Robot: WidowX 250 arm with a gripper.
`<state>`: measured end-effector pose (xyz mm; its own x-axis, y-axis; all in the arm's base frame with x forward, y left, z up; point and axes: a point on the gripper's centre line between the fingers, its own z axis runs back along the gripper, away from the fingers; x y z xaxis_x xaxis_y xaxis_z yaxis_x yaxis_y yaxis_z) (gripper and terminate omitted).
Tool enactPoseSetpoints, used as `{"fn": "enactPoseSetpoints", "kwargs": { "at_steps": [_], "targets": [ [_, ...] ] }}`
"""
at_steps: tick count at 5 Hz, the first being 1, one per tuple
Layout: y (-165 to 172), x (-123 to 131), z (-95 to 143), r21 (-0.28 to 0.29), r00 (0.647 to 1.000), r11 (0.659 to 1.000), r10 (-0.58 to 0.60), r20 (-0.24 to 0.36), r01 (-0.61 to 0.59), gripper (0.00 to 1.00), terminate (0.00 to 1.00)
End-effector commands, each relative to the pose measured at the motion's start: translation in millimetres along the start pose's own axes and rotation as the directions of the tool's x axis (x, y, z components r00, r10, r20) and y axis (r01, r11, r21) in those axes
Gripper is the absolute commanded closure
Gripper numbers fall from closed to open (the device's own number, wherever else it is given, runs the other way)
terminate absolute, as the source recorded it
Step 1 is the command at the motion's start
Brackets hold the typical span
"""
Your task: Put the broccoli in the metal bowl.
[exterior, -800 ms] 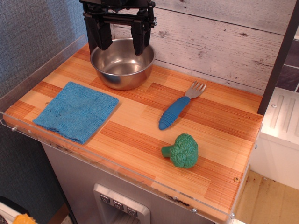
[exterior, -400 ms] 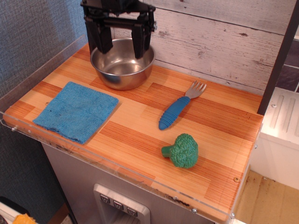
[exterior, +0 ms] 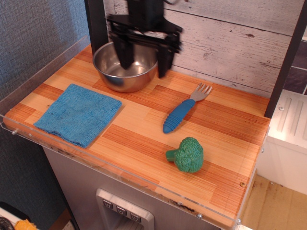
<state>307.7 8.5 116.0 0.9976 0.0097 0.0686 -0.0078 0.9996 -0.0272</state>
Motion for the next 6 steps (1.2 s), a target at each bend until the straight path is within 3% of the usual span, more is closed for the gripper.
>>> {"fn": "enactPoseSetpoints", "kwargs": {
  "at_steps": [1,2,4,6],
  "targets": [
    [-41.7,-29.4,0.9,0.023,0.998,0.998,-0.055,0.008,0.054,0.0,0.0],
    [-57.2,-40.2,-12.8,0.002,0.995,0.996,-0.094,-0.029,0.094,0.0,0.0],
    [-71.1,-44.5,-38.3,-0.011,0.993,0.994,-0.112,-0.034,0.111,0.0,0.0],
    [-72.8,-43.6,-70.7,0.039,0.987,0.987,-0.157,-0.033,0.158,0.0,0.0]
  ]
}}
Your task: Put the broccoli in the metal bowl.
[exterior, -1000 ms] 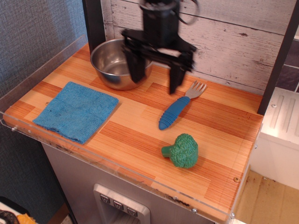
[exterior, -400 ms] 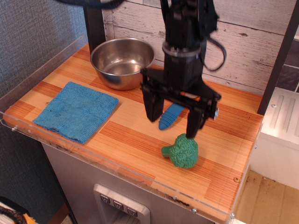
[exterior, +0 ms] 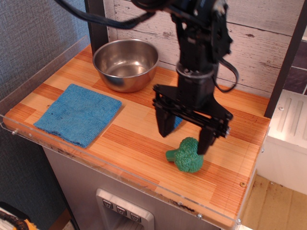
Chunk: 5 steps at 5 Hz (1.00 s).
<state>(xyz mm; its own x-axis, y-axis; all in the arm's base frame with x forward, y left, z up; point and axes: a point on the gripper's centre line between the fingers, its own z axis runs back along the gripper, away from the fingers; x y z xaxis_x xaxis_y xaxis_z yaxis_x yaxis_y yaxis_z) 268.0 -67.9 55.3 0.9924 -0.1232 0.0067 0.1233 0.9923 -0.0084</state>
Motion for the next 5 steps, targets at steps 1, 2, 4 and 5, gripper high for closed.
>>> {"fn": "enactPoseSetpoints", "kwargs": {
  "at_steps": [1,2,4,5],
  "targets": [
    [3.6,1.0,-21.0,0.036,1.0,0.999,-0.023,0.018,0.022,0.0,0.0],
    [1.5,1.9,-26.0,0.036,0.999,0.999,-0.034,0.006,0.034,0.0,0.0],
    [1.4,2.1,-24.0,0.023,0.999,0.999,-0.034,0.014,0.033,1.0,0.0],
    [-1.5,4.9,-15.5,0.001,0.999,0.999,-0.047,0.028,0.047,1.0,0.0]
  ]
}}
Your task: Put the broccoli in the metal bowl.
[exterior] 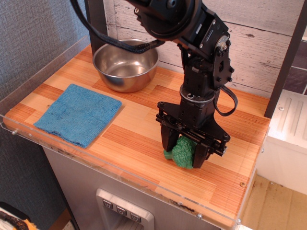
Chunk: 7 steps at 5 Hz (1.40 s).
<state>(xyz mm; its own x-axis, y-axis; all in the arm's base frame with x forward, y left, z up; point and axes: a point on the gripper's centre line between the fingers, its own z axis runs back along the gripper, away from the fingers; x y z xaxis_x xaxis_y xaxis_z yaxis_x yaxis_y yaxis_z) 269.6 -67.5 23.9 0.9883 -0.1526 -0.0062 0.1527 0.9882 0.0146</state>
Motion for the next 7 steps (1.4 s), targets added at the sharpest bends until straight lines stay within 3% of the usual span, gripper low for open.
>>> {"fn": "enactPoseSetpoints", "kwargs": {
  "at_steps": [1,2,4,5,6,7],
  "targets": [
    [-0.5,11.6,41.8,-0.048,0.996,0.998,-0.024,0.086,0.028,1.0,0.0],
    [12.7,23.7,72.4,-0.073,0.99,0.997,-0.021,0.136,0.031,1.0,0.0],
    [80.5,46.2,107.0,-0.03,0.978,0.995,0.101,0.181,-0.097,1.0,0.0],
    [128.9,52.9,113.6,0.007,0.962,0.98,0.195,0.193,-0.2,1.0,0.0],
    [163.3,59.3,112.6,0.008,0.947,0.964,0.26,0.187,-0.266,1.0,0.0],
    [181.3,64.0,99.3,0.016,0.945,0.956,0.288,0.155,-0.294,1.0,0.0]
  ]
}}
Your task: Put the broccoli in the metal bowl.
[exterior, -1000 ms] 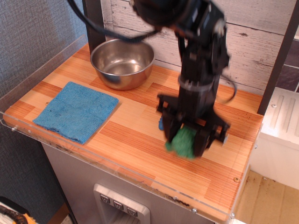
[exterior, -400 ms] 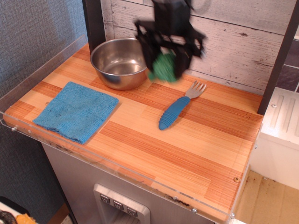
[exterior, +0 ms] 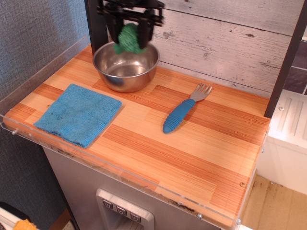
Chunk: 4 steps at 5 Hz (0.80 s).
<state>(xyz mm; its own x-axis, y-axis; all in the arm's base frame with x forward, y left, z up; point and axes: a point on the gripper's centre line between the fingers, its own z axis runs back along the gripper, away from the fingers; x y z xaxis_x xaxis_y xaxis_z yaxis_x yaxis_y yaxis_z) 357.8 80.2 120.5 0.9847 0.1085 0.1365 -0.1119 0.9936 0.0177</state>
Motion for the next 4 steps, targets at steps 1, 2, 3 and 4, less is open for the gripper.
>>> {"fn": "enactPoseSetpoints", "kwargs": {
  "at_steps": [1,2,3,4],
  "targets": [
    [26.9,14.1,-14.7,0.041,0.999,0.999,0.036,-0.012,-0.036,1.0,0.0],
    [23.9,18.7,-31.3,0.041,0.999,0.999,0.031,-0.027,-0.03,1.0,0.0],
    [16.2,20.8,-46.0,0.025,0.999,0.999,0.025,-0.036,-0.024,0.0,0.0],
    [9.2,21.8,-41.8,0.027,1.0,1.0,0.012,-0.025,-0.011,0.0,0.0]
  ]
}}
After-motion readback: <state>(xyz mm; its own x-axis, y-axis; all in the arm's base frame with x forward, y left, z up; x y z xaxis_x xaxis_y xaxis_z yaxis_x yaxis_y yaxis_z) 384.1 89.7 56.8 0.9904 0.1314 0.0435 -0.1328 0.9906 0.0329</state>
